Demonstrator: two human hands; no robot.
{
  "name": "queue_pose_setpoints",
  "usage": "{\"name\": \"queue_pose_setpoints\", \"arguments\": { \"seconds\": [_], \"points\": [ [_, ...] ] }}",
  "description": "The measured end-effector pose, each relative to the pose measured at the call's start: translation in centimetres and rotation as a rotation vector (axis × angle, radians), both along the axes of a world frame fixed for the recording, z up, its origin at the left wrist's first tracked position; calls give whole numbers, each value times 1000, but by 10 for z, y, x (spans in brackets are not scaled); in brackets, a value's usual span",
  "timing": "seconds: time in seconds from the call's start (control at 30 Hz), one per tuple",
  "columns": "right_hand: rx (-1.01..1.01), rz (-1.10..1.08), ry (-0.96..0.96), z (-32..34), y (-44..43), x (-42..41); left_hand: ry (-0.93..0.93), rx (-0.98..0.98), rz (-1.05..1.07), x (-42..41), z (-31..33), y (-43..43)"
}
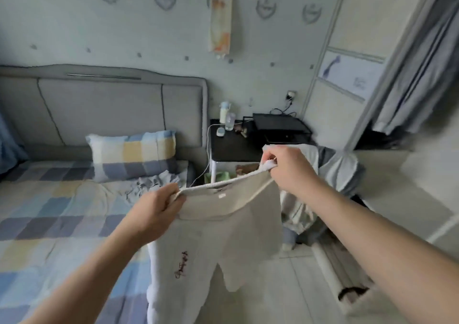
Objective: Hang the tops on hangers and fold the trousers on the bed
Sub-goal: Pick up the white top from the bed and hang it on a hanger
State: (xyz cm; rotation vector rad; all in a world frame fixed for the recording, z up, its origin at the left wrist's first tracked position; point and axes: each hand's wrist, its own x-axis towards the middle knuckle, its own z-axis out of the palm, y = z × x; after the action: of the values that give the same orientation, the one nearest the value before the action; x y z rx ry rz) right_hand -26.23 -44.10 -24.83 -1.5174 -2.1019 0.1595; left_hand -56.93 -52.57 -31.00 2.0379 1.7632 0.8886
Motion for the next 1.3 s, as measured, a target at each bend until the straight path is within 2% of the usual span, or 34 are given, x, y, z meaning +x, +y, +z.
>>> {"name": "queue_pose_setpoints", "arguments": {
  "seconds": [0.13,0.3,0.6,0.77,1.0,1.3],
  "points": [
    [63,-116,-63,40,32,86,-18,179,-33,79,46,79],
    [143,-270,-87,92,86,210,-106,369,-171,211,105,183],
    [357,-500,-29,201,140,395,-325,491,-382,445,213,324],
    [424,-640,-71,254,168,458,-382,515,-528,549,272,378],
    [484,-870,-278,345,205,525,-573,412,-687,664,361,460],
    [541,-1286,-414,440,249,587,-532,583,-786,770,468,557]
  ]
}}
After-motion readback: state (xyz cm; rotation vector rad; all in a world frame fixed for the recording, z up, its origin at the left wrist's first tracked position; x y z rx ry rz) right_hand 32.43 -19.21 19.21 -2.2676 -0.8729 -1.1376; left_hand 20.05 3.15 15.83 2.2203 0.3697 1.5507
